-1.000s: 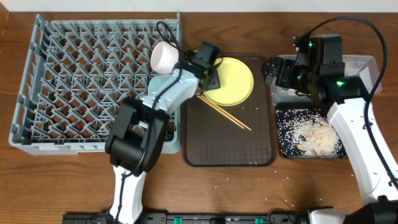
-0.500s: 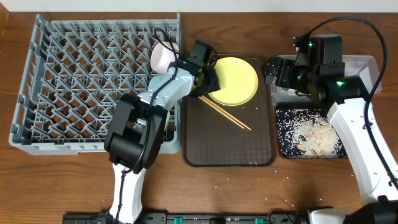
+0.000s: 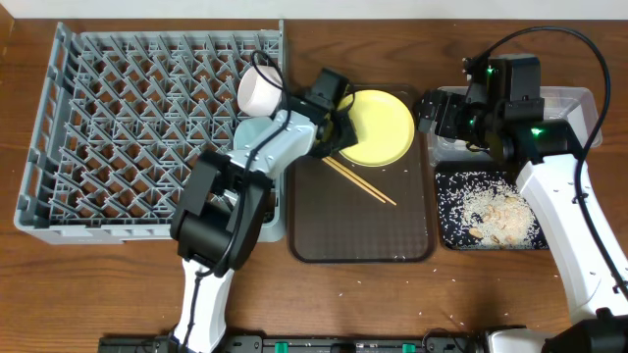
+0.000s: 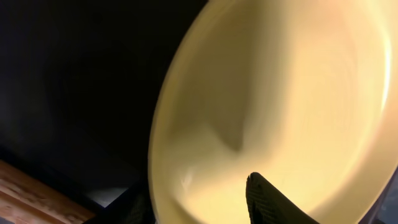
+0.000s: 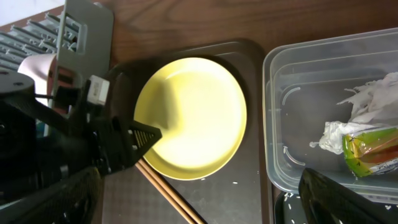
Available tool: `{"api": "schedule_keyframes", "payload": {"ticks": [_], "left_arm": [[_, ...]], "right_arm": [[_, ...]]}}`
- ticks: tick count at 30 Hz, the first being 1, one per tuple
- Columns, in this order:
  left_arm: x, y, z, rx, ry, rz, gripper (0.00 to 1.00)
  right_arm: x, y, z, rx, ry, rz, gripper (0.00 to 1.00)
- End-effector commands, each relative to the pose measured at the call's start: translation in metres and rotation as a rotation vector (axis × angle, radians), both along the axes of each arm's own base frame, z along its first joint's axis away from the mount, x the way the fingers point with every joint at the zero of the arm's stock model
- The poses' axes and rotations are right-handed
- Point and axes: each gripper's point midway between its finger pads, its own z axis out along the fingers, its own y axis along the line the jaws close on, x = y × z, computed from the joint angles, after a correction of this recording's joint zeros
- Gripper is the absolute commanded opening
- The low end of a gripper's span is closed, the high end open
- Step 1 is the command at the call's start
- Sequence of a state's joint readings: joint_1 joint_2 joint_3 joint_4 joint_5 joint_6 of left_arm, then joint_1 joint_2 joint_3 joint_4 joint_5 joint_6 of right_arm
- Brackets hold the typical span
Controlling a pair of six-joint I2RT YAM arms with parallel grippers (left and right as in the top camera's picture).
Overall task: Sort waste into correct bins and load items into the dishwasher
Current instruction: 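Move the left gripper right and grasp the yellow plate's left rim, then lift the yellow plate and carry it left over the dish rack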
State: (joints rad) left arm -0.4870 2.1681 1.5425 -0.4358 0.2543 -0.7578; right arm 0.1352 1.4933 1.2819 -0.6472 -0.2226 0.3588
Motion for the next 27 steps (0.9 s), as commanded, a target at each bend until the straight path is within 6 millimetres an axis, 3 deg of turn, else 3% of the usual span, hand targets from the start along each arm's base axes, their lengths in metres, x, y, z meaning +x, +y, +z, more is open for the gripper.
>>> {"api": "schedule_keyframes", "payload": {"ticks": [1, 7, 9, 12, 20, 27], "left_arm": [[-0.005, 0.004, -0.016, 0.057, 0.018, 0.083, 0.46], [-0.016, 0.009, -0.043, 0.077, 0.101, 0.203, 0.38], [-0.017, 0.010, -0.049, 0.075, 0.120, 0.232, 0.30], [-0.017, 0.010, -0.048, 0.070, 0.120, 0.233, 0.08], [-0.018, 0.002, -0.042, 0.014, 0.139, 0.190, 0.07], [-0.009, -0.009, 0.003, -0.113, 0.059, 0.016, 0.08]], "right_arm": [[0.002, 0.000, 0.005, -0.005, -0.014, -0.003, 0.99], [0.002, 0.000, 0.005, -0.005, -0.014, -0.003, 0.99], [0.002, 0.000, 0.005, -0.005, -0.014, -0.003, 0.99], [0.002, 0.000, 0.005, -0.005, -0.014, -0.003, 0.99], [0.002, 0.000, 0.005, -0.005, -0.014, -0.003, 0.99], [0.002, 0.000, 0.005, -0.005, -0.014, -0.003, 0.99]]}}
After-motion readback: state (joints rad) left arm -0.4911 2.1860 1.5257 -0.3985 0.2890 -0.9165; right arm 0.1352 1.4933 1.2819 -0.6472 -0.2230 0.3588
